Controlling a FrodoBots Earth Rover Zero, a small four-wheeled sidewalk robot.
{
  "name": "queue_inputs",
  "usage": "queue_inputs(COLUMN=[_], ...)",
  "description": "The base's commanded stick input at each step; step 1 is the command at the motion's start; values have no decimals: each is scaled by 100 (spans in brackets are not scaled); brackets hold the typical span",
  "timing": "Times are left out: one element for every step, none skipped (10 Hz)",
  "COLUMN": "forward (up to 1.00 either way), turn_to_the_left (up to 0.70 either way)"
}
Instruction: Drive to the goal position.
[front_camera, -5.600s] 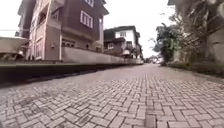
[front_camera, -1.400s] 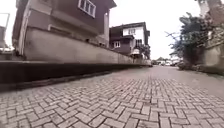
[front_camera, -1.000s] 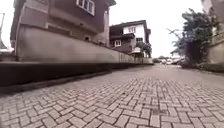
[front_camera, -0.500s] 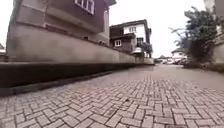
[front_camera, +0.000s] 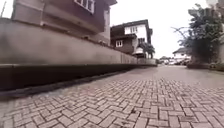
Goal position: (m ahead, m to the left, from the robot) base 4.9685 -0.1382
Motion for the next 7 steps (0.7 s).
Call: queue_inputs(forward=[69,69,69,69,69,69,69], turn_to_the_left=[3,3,3,3,3,3,3])
